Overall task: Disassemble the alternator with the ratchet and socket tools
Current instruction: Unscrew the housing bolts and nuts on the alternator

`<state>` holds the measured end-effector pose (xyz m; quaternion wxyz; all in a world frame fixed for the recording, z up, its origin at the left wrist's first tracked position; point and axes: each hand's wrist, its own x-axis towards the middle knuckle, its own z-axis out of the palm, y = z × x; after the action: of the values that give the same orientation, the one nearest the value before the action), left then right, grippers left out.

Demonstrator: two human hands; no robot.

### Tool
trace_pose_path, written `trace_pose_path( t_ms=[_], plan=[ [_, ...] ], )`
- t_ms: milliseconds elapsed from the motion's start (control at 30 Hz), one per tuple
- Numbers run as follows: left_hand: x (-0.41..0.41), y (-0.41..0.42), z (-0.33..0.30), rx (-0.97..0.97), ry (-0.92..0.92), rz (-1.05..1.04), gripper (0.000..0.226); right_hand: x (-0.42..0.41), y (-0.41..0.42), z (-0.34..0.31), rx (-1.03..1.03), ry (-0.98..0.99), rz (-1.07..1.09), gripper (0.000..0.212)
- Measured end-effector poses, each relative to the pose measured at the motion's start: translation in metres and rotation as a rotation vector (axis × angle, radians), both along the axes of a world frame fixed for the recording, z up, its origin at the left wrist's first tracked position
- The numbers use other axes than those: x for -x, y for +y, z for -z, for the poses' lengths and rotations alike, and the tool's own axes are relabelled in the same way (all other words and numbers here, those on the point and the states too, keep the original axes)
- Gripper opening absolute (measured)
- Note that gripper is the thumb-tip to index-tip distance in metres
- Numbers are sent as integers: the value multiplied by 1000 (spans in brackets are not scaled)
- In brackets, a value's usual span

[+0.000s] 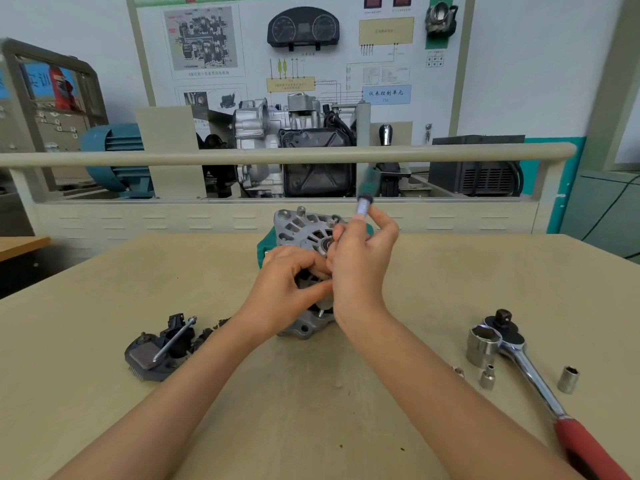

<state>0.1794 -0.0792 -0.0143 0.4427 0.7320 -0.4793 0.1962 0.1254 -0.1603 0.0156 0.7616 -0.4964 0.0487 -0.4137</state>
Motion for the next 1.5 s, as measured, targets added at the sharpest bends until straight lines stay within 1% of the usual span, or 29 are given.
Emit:
trace_pose_path(
  t_ms=[100,133,200,267,333,400,433,467,533,567,633,667,700,733,767,800,833,867,933,1000,1067,1100,1167,1233,1300,1367,1400,1467,1500],
  plan=[
    [0,-1,0,6,-12,1,17,-2,0,-1,-25,39,29,11],
    [0,-2,0,12,-14,-5,19,-2,-2,-3,12,80,17,9],
    [0,-2,3,27,-22,-20,24,-1,-9,-6,147,161,-38,14],
    [-2,-2,5,35,-25,-31,31,0,-15,-10,245,186,-161,16],
    [-4,-1,8,34,-18,-42,31,1,-20,-15,275,187,-336,16],
    [-2,-1,7,34,-20,-35,25,2,-27,-19,296,195,-495,14],
    [-3,-1,7,27,-16,-42,16,3,-30,-20,317,205,-569,13],
    [-2,-1,6,18,-14,-54,13,3,-33,-22,342,219,-645,14],
    [-1,-2,7,12,-12,-77,32,3,-38,-25,383,251,-779,16],
    [-1,-2,7,13,-6,-81,36,3,-40,-26,397,263,-825,17],
    [-1,-2,6,13,3,-69,36,3,-40,-26,406,262,-845,18],
    [0,-2,5,22,5,-56,31,3,-38,-25,395,247,-812,17],
    [0,-2,5,30,-2,-50,21,3,-36,-23,365,220,-752,17],
    [0,-2,4,28,-12,-41,11,4,-31,-19,318,180,-660,15],
    [1,-2,3,36,-25,-46,16,4,-24,-14,264,128,-537,15],
    [2,-2,2,44,-29,-35,23,4,-16,-8,216,72,-383,14],
    [3,-2,2,49,-23,-22,26,4,-8,-2,173,32,-217,15],
    [4,-2,2,47,-14,-13,25,3,-1,3,132,10,-71,16],
    [3,-2,3,45,-7,-10,22,2,5,4,86,16,116,19],
    [4,-3,4,51,-10,-26,17,2,-4,-2,113,106,175,21],
    [2,-5,5,45,-32,-57,12,1,-18,-13,181,251,99,19],
    [2,-5,5,44,-43,-68,14,0,-23,-19,264,346,66,15],
    [1,-5,8,53,-60,-82,18,-4,-29,-28,524,506,67,16],
    [1,-4,8,61,-47,-77,16,-8,-26,-32,767,563,111,8],
    [1,-4,7,51,-44,-70,14,-12,-21,-31,970,569,202,14],
    [1,-4,6,31,-56,-46,24,-13,-18,-30,1181,566,319,18],
    [1,-3,6,27,-49,-30,22,-12,-17,-30,1304,580,388,19],
    [3,-2,4,41,2,-13,6,-10,-16,-30,1533,588,464,17],
    [4,-1,3,50,21,-4,9,-9,-16,-31,1625,572,477,15]
  ],
)
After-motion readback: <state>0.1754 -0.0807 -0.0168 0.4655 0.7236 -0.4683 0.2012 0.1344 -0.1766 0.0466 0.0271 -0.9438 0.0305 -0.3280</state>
